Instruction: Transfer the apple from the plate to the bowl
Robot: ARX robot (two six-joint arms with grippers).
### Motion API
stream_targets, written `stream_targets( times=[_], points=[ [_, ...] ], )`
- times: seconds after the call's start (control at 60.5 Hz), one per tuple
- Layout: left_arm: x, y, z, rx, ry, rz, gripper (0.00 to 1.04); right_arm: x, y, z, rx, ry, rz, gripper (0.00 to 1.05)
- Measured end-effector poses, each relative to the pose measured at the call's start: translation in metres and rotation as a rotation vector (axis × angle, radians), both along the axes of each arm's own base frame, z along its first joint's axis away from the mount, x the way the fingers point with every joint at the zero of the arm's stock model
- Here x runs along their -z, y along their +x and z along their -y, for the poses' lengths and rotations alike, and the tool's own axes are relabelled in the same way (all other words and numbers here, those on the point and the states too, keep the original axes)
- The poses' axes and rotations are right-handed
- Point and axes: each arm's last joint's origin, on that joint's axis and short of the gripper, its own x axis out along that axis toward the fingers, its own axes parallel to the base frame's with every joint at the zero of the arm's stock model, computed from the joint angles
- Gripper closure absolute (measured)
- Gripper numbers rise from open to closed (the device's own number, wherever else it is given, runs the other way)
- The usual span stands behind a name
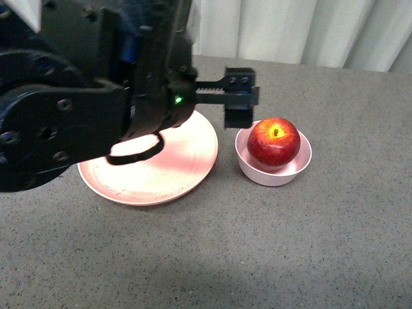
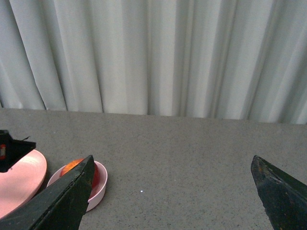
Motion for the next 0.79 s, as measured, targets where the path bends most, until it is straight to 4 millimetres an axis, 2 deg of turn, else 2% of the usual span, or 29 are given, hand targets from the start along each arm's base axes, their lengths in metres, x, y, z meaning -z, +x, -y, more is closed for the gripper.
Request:
stream_targets(
  times=[0.132, 0.215, 0.298, 0.413, 0.512, 0.612, 0.645, 0.727, 0.793],
  points=[
    [0.006, -0.017, -0.033, -0.072, 0.005, -0.018, 0.07, 0.0, 0.0, 0.0, 0.0, 0.0, 0.0, 0.09],
    [-0.005, -0.035, -0.059, -0.132, -0.026, 0.007, 0.07, 0.0, 0.0, 0.0, 0.0, 0.0, 0.0, 0.09],
    [-0.016, -0.05, -0.075, -0.173, -0.047, 0.029, 0.07, 0.0, 0.0, 0.0, 0.0, 0.0, 0.0, 0.09],
    [-0.022, -0.068, -0.091, -0.223, -0.049, 0.046, 0.07, 0.0, 0.0, 0.0, 0.0, 0.0, 0.0, 0.09],
    [-0.023, -0.07, -0.093, -0.232, -0.048, 0.056, 0.07, 0.0, 0.0, 0.0, 0.0, 0.0, 0.0, 0.09],
    [-0.015, -0.077, -0.102, -0.292, 0.016, 0.195, 0.23, 0.0, 0.0, 0.0, 0.0, 0.0, 0.0, 0.09],
    [-0.013, -0.085, -0.109, -0.296, 0.05, 0.244, 0.32, 0.0, 0.0, 0.0, 0.0, 0.0, 0.0, 0.09],
    [-0.027, -0.103, -0.127, -0.305, 0.049, 0.408, 0.48, 0.0, 0.0, 0.0, 0.002, 0.0, 0.0, 0.09],
    [-0.037, -0.113, -0.135, -0.311, 0.051, 0.465, 0.59, 0.0, 0.0, 0.0, 0.002, 0.0, 0.0, 0.09]
  ],
)
